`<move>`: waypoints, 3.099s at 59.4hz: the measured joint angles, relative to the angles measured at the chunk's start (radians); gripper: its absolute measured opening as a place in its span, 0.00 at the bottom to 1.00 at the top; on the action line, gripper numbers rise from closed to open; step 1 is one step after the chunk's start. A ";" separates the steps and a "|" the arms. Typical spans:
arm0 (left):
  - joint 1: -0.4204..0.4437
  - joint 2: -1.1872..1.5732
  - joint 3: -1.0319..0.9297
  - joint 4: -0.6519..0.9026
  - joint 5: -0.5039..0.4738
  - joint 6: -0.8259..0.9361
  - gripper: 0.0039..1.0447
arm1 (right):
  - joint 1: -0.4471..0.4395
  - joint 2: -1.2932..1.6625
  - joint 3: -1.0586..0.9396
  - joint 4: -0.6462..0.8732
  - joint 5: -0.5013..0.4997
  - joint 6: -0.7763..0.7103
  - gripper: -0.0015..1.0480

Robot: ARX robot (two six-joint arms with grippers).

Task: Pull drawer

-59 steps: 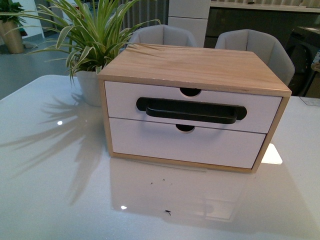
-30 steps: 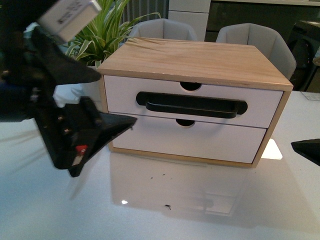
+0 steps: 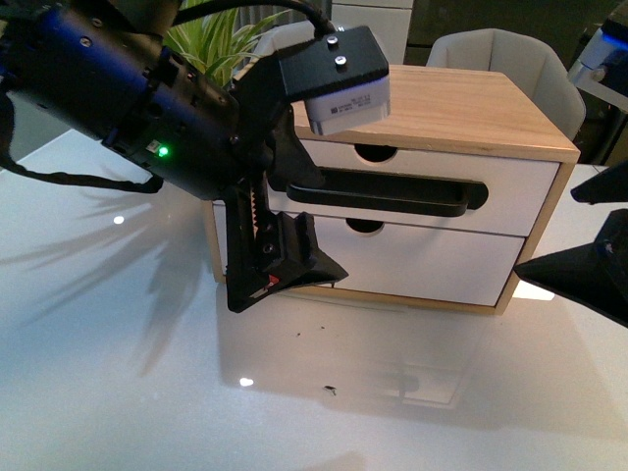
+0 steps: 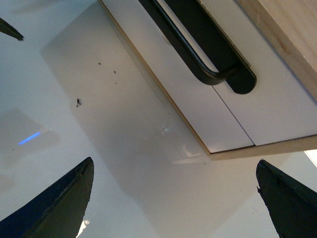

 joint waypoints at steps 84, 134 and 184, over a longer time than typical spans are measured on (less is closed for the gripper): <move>-0.003 0.198 0.192 -0.064 -0.072 0.106 0.93 | 0.140 0.409 0.347 0.040 -0.001 -0.074 0.91; 0.002 0.198 0.184 -0.058 -0.072 0.126 0.93 | 0.106 0.392 0.336 -0.051 -0.060 -0.103 0.91; 0.004 0.198 0.172 -0.059 -0.071 0.179 0.93 | 0.098 0.448 0.355 -0.108 0.017 -0.228 0.91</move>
